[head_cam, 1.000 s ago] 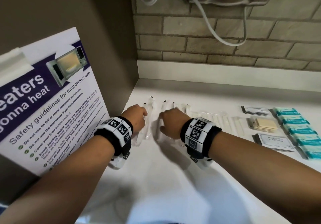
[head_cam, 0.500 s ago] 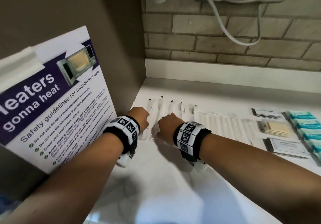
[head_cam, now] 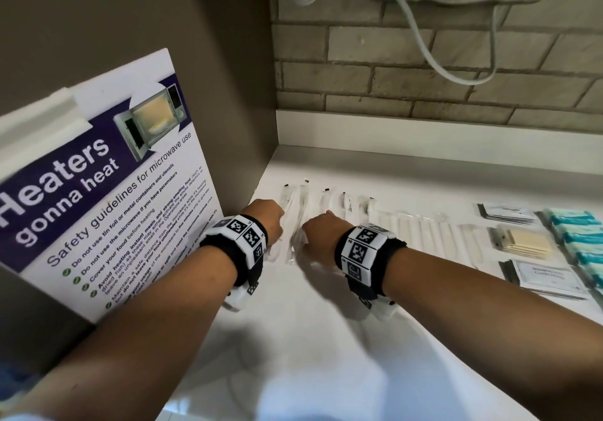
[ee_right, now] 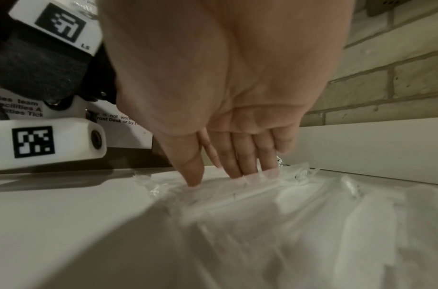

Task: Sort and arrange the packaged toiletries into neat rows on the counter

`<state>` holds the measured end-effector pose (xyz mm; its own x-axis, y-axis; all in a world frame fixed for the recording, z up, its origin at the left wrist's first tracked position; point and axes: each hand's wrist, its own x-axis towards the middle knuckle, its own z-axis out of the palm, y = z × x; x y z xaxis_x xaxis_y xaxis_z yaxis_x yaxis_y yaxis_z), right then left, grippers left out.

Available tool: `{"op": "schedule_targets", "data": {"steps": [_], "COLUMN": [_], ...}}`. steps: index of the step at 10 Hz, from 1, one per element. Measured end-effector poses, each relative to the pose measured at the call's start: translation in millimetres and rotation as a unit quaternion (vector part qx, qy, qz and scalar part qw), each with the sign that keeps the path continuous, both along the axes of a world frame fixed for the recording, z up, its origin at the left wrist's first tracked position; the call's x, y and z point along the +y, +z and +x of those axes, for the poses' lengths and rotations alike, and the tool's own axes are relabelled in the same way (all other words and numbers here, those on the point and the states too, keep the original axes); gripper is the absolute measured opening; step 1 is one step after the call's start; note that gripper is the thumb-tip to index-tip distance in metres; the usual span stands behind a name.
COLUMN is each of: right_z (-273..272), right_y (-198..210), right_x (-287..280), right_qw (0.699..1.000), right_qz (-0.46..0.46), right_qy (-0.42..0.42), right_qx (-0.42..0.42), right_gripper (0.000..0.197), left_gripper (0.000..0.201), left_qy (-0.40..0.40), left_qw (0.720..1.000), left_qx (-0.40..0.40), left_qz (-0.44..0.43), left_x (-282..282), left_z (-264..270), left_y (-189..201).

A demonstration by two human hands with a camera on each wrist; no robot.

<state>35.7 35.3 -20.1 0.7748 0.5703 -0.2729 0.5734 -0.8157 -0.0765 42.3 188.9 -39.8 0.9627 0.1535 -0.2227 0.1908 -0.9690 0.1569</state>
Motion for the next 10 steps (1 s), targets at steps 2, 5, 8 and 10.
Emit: {"op": "schedule_targets", "data": {"steps": [2, 5, 8, 10], "right_z": [0, 3, -1, -1], "right_y": [-2, -3, -1, 5], "right_x": [2, 1, -1, -3], "right_qw": [1.000, 1.000, 1.000, 1.000], "right_qz": [-0.003, 0.002, 0.003, 0.025], "right_qy": [0.008, 0.007, -0.002, -0.018], "right_qx": [-0.023, -0.011, 0.004, 0.000], "right_gripper": [0.037, 0.036, 0.035, 0.039], "left_gripper": [0.040, 0.036, 0.038, 0.033], "left_qy": [0.009, -0.002, -0.005, 0.006], "left_qw": [1.000, 1.000, 0.999, 0.999], "left_qx": [-0.006, 0.010, 0.018, -0.001], "left_qz": [0.000, 0.020, 0.028, 0.031], "left_x": [1, 0, -3, -5], "left_z": [1, 2, 0, 0], "left_y": [-3, -1, 3, 10]}}
